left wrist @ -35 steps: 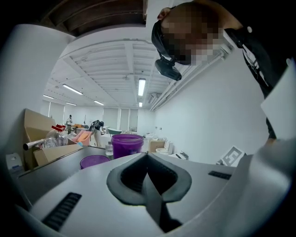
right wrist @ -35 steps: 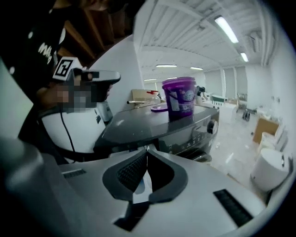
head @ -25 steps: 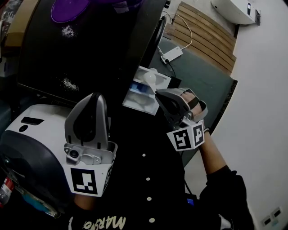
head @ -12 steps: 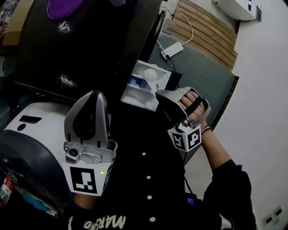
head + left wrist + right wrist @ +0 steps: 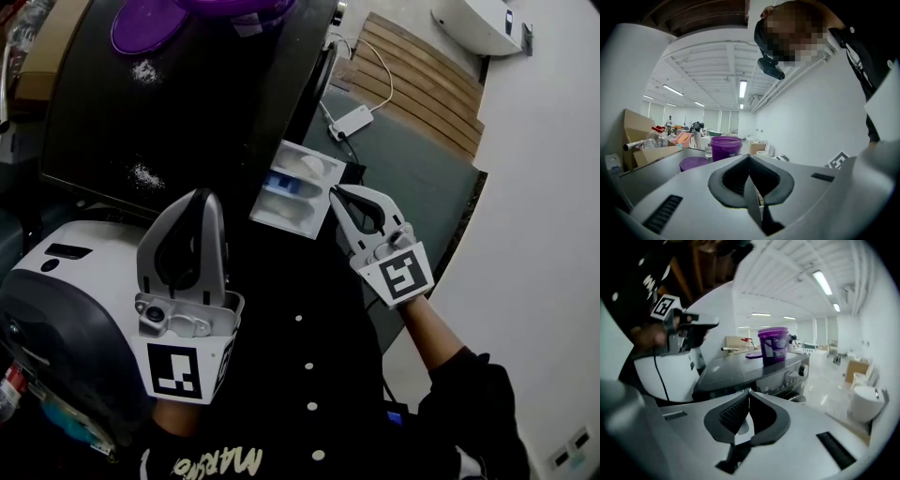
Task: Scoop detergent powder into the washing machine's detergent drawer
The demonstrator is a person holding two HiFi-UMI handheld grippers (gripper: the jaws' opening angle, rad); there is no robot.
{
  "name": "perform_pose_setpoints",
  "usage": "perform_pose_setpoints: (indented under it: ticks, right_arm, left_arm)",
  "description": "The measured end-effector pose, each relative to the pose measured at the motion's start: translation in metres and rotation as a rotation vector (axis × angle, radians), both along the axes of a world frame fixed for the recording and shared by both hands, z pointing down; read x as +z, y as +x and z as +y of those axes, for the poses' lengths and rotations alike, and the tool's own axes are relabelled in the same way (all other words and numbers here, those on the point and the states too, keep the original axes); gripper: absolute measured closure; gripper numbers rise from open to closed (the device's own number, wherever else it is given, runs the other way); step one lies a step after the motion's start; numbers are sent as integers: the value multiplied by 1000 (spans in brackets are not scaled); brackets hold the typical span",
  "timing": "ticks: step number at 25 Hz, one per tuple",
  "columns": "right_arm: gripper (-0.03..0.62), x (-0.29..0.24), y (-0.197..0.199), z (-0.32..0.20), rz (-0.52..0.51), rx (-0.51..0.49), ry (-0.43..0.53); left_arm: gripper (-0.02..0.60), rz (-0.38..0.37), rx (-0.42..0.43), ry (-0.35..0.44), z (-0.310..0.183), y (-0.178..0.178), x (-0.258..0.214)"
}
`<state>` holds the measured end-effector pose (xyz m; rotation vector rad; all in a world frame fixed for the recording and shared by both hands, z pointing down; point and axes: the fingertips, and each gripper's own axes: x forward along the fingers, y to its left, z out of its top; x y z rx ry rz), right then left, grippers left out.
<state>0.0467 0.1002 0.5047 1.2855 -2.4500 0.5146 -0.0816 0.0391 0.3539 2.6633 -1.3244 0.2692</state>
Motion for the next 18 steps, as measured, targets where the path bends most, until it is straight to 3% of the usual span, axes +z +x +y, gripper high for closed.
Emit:
perform_pose_setpoints:
  ticks: [3,8,13,18]
  right_arm:
    - [563,-15,8,-6,-87,66,-61]
    - [563,-59,10,-14,-186,90,-52]
    - [563,-114,17,-28,-275,92,9]
    - [563,-176,14,-53,-282,70,116]
  left_arm:
    - [566,17,0,22,-1,1,-12]
    - [566,48,-13,63,-7,0,-36]
    - [566,65,-30,114,-18,-4,-57]
    - [566,95,-54,172,-30,-7,-86]
